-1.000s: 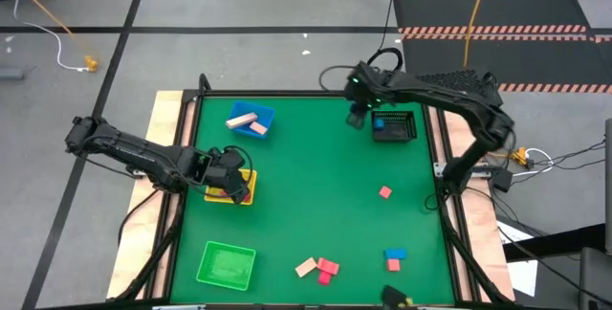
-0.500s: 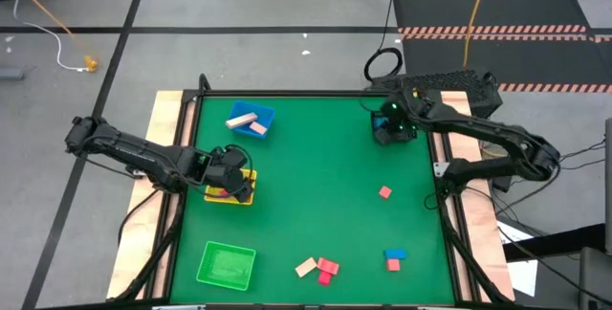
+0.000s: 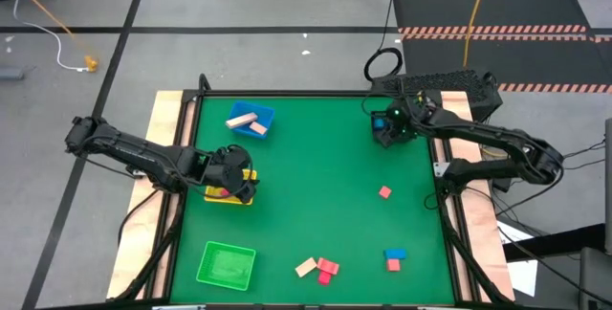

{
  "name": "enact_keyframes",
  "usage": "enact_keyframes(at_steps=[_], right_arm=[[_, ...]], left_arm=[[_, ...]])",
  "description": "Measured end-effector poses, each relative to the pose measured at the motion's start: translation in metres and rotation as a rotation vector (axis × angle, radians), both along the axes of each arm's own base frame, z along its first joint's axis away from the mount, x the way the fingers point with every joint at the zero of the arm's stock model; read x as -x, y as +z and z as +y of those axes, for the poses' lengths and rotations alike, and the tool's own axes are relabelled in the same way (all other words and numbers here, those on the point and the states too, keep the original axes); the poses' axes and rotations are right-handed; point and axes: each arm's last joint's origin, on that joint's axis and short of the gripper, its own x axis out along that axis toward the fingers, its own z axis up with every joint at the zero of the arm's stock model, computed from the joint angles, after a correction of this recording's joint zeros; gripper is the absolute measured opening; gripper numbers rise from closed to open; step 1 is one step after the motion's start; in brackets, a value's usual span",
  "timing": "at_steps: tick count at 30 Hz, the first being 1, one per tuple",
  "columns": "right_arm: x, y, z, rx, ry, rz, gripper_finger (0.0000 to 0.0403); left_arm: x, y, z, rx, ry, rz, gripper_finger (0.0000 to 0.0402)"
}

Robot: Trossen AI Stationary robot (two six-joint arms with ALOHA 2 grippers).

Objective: Sort & place blocks by color
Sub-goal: Put the top orange block into the green bin

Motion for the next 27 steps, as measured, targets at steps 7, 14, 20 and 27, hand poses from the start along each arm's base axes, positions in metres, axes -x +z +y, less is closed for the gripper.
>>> enact_keyframes(at_steps=[7,14,20,27], right_arm=[[0.003,0.014,0.008,0.006,-0.028,-0.116,0.0258],[-0.008,0.024,0.04,-0.164,0.041,-0.297,0.0254],[-0.023,0.017,0.086,-0.32,0.141,-0.269,0.0254],[-0.024,0.008,0.13,-0.411,0.132,-0.174,0.0254]], left_arm=[[0.0,0.0,0.0,-0.011,-0.008,0.001,0.0319],[-0.003,0.003,0.0,-0.039,-0.006,-0.042,0.0319],[-0.007,0.005,-0.001,-0.058,-0.041,-0.074,0.0319],[-0.008,0.006,-0.001,-0.065,-0.052,-0.079,0.0319]])
